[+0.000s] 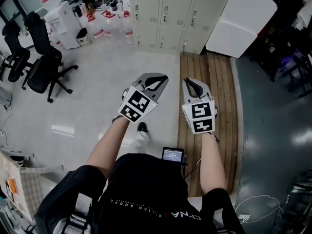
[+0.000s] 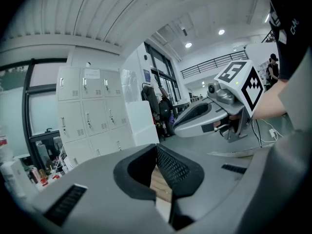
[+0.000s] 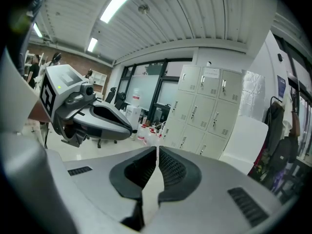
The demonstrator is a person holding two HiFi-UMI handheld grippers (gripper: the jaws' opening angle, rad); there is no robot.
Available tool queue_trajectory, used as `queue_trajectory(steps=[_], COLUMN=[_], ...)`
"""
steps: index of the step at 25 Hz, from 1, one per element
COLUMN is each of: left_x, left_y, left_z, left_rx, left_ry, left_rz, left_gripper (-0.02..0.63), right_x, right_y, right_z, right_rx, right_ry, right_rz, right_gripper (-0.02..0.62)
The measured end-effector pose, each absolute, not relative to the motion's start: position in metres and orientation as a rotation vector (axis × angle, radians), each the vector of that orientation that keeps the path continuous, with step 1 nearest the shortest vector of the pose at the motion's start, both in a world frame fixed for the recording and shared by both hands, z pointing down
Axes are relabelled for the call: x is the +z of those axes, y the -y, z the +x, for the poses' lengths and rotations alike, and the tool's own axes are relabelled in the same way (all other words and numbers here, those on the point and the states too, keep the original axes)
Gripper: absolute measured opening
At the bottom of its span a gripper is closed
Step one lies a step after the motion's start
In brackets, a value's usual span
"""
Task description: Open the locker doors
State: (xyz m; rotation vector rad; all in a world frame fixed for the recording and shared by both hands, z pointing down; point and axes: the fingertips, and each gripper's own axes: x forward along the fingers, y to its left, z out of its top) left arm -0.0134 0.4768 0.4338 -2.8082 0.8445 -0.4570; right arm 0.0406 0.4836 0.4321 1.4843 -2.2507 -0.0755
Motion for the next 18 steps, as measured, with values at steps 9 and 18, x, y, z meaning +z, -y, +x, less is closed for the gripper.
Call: queue_trajectory(steps=[9,18], left_x=[0.436,0.429], left_y=[-0.35,-0.242], left_z=[-0.011,-0.047], left_rx=[-0.447,-0.359], left_ry=[-0.76,-0.664], left_rz=[-2.851,-2.907], left_gripper=[0.018,0.018], right_x=[0.431,0.431], right_y=[-0.352,-0.237], right_z=[0.047,0.004], right_rx=[-0.051,-0.02], right_ry=[2.192,2.179], right_rz=[1.502,1.512], right_gripper=[0.041,0.041])
